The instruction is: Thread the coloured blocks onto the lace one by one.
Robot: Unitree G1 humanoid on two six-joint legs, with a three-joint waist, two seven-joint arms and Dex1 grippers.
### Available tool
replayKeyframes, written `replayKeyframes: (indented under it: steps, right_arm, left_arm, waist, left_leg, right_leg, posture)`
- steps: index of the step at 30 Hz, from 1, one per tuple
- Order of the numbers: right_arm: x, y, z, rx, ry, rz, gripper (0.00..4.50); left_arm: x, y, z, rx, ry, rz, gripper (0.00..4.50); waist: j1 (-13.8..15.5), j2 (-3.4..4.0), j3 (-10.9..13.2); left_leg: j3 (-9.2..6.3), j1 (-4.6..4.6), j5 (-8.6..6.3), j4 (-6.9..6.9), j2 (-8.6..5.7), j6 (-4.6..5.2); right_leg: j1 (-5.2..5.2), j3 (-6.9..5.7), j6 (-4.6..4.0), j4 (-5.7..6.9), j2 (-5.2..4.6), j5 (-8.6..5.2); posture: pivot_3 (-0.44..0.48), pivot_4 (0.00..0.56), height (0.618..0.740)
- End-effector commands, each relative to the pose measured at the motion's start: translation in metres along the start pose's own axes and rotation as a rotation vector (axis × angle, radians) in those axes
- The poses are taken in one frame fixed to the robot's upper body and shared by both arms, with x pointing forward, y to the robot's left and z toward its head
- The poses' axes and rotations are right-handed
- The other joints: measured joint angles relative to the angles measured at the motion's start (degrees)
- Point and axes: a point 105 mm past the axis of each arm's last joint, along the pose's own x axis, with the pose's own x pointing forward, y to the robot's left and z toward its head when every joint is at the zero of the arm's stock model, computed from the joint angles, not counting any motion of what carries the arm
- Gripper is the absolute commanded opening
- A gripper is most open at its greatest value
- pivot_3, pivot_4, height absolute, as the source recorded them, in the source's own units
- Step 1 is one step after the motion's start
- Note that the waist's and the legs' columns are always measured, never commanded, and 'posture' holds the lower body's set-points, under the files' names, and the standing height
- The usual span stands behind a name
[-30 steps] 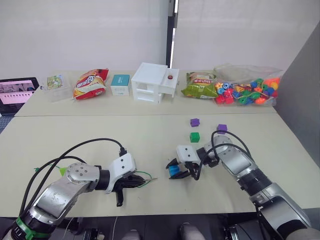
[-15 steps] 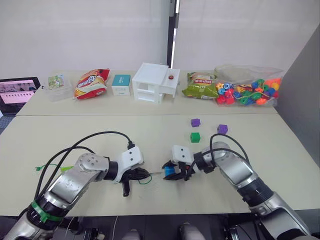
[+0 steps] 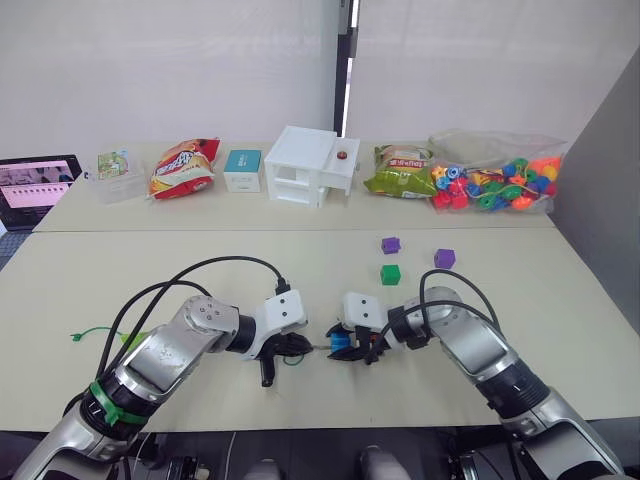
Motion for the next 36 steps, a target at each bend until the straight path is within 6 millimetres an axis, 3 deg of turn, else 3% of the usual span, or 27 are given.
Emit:
replayKeyframes:
  steps: [1, 15, 36]
  right_arm:
    - [0.0, 0.004, 0.0, -0.008, 0.013, 0.01, 1.39]
    - [0.0, 0.004, -0.005, 0.002, 0.036, 0.011, 1.39]
    - [-0.001, 0.009, -0.003, 0.022, 0.029, 0.015, 1.39]
  left_arm:
    - [-0.005, -0.001, 0.018, 0.071, -0.034, 0.006, 0.0]
    - [-0.015, 0.001, 0.016, 0.069, -0.023, 0.017, 0.0]
    - [-0.004, -0.006, 0.026, 0.077, -0.066, -0.031, 0.0]
  waist:
    - [0.0, 0.0, 0.0]
    - [0.0, 0.0, 0.0]
    - [0.2, -0.01, 0.0]
  left_leg:
    - [0.0, 0.0, 0.0, 0.0, 0.0, 0.0]
    - [0.0, 0.01, 0.0, 0.0, 0.0, 0.0]
    - [0.0, 0.01, 0.0, 0.01, -0.01, 0.0]
  right_leg:
    - [0.0, 0.0, 0.0, 0.0, 0.0, 0.0]
    - [0.01, 0.0, 0.0, 0.0, 0.0, 0.0]
    - [0.03, 0.0, 0.0, -0.01, -0.01, 0.0]
  posture:
    - [0.0, 0.15, 0.74]
    - [0.0, 0.15, 0.74]
    - [0.0, 0.15, 0.74]
